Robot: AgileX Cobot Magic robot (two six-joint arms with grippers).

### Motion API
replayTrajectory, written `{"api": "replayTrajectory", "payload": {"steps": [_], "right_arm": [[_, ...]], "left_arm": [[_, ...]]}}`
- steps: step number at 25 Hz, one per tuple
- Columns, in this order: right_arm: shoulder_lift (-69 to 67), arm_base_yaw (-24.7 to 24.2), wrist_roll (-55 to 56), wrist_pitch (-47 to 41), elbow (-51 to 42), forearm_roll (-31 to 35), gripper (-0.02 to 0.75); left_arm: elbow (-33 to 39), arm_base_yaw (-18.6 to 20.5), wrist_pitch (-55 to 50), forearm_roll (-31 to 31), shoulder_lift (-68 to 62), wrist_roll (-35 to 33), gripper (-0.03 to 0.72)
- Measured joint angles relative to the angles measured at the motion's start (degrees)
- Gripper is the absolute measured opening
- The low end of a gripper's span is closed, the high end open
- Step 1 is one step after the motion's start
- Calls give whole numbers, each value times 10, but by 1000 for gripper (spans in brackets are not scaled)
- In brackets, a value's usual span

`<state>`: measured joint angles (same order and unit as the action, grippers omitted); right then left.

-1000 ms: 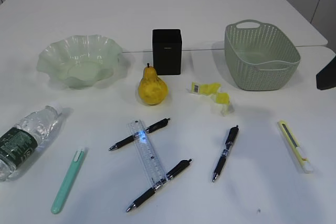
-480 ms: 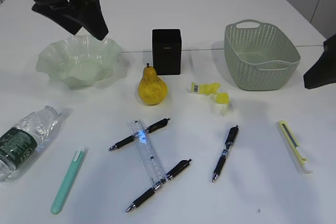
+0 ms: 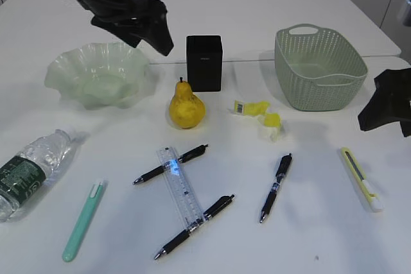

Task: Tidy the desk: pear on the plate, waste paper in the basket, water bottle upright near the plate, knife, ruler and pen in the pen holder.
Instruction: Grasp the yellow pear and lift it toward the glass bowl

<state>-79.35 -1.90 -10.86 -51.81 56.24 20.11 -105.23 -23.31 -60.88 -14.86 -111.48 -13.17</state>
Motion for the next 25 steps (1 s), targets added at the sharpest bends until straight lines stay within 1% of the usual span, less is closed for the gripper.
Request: {"api": "replayTrajectory", "payload": {"steps": [3, 7, 12, 16, 22, 25], "right_arm": [[-9, 0, 0, 1, 0, 0, 552], [-13, 0, 0, 1, 0, 0, 552], [-13, 0, -2, 2, 0, 0, 551], [-13, 0, -2, 2, 0, 0, 551], [-13, 0, -2, 2, 0, 0, 552], [-13, 0, -2, 3, 0, 0, 552]], "left_arm": [[-46, -14, 18, -1, -36, 1, 525], [-118, -26, 17, -1, -93, 10, 525], [-180, -28, -10, -2, -160, 24, 525], [-199, -28, -18, 2, -193, 26, 525], [-200, -28, -21, 42, -214, 37, 525], [-200, -28, -14, 43, -221, 39, 525]]}}
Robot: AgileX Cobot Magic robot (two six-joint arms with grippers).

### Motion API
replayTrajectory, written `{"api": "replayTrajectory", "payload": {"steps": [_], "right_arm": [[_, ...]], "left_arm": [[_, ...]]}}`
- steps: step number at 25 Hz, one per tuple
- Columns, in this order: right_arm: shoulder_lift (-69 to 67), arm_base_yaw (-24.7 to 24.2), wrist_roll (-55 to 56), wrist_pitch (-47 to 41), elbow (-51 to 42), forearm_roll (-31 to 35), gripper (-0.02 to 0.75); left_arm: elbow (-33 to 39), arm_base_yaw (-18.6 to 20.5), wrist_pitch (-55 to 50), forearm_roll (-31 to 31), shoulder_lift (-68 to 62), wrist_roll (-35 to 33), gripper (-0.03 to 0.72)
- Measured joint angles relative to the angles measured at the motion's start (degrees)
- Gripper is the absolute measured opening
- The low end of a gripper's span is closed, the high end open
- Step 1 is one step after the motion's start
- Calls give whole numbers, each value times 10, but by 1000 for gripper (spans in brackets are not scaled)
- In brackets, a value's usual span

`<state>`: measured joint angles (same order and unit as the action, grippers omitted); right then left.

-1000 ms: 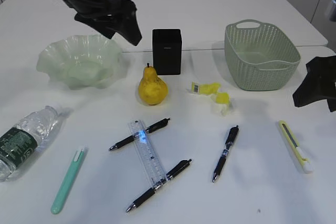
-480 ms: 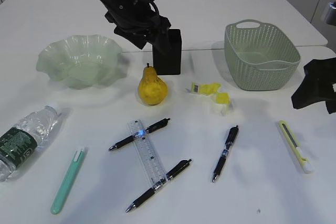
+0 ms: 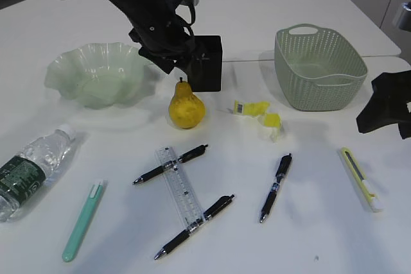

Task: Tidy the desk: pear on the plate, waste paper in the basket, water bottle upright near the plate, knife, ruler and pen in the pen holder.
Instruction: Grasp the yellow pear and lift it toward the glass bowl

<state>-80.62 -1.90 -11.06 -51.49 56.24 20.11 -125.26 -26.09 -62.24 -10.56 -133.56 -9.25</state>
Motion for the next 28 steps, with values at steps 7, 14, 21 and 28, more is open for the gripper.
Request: {"api": "replayTrajectory", "payload": {"steps": [7, 14, 21, 28], "right_arm": [[-1, 0, 0, 1, 0, 0, 552], [-1, 0, -1, 2, 0, 0, 552], [-1, 0, -1, 2, 0, 0, 551], [-1, 0, -1, 2, 0, 0, 552]], "left_arm": [[-1, 0, 8, 0, -20, 2, 525], [-1, 0, 25, -7, -28, 5, 525], [-1, 0, 30, -10, -40, 6, 525], [-1, 0, 31, -14, -49, 6, 525]]}}
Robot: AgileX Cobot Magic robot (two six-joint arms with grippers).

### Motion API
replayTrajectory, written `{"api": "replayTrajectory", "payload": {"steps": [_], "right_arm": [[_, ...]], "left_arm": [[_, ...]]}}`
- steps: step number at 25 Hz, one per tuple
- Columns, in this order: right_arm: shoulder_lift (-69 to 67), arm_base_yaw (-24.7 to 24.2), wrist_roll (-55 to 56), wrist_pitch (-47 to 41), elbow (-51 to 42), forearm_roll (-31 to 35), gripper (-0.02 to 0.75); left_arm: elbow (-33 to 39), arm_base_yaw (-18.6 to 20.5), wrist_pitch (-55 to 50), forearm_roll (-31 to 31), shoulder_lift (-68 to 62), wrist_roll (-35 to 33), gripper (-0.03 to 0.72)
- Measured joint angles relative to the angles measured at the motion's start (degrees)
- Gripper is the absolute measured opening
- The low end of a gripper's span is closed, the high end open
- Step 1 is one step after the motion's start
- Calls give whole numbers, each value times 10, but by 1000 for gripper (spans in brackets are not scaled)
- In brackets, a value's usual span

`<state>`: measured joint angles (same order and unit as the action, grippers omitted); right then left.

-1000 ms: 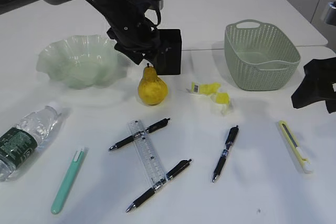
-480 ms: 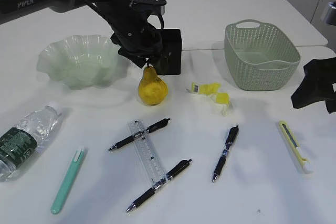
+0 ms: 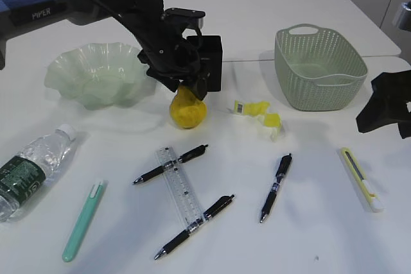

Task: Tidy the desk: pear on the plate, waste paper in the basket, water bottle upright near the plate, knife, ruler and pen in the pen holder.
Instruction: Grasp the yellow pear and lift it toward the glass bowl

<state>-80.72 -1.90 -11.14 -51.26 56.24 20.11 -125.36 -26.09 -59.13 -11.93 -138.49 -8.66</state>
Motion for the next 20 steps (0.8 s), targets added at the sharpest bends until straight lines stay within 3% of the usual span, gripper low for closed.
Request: {"api": "replayTrajectory", "payload": {"steps": [20], "right_arm": [[0, 0, 0, -1, 0, 0, 551]], "left_arm": [[-1, 0, 27, 0, -8, 0, 504]]}}
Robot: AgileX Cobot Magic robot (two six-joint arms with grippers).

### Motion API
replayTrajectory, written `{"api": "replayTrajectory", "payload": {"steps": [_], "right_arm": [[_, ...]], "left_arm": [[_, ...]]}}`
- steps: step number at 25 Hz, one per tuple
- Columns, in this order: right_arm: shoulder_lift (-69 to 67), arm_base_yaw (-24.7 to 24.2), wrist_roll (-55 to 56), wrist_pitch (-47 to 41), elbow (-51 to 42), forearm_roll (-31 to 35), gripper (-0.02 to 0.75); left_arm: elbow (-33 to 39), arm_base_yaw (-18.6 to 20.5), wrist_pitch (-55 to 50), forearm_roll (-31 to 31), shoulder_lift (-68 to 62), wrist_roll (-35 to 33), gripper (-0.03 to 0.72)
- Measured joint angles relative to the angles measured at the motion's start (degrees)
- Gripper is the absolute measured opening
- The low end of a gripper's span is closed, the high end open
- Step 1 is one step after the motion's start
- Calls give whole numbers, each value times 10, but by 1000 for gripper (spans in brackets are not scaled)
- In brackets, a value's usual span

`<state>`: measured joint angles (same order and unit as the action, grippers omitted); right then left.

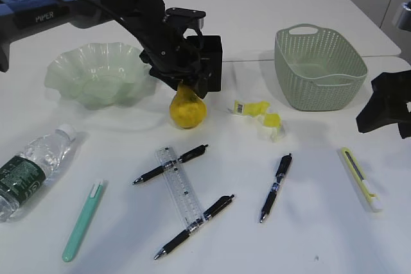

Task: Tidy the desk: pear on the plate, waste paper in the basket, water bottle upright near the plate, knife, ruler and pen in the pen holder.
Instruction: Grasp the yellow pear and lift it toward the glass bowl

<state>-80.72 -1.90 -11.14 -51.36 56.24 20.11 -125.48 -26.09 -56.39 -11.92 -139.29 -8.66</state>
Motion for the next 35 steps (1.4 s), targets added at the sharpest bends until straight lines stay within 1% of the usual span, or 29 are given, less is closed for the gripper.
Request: {"api": "replayTrajectory", "payload": {"steps": [14, 21, 27, 35], "right_arm": [[0, 0, 0, 1, 0, 0, 551], [0, 0, -1, 1, 0, 0, 551], [0, 0, -1, 1, 0, 0, 551], [0, 0, -1, 1, 0, 0, 551]], "left_arm": [[-1, 0, -11, 23, -7, 0, 484], [-1, 0, -17, 36, -7, 0, 414], [-4, 0, -23, 36, -7, 0, 298], [-4, 0, -33, 36, -7, 0, 286]]}}
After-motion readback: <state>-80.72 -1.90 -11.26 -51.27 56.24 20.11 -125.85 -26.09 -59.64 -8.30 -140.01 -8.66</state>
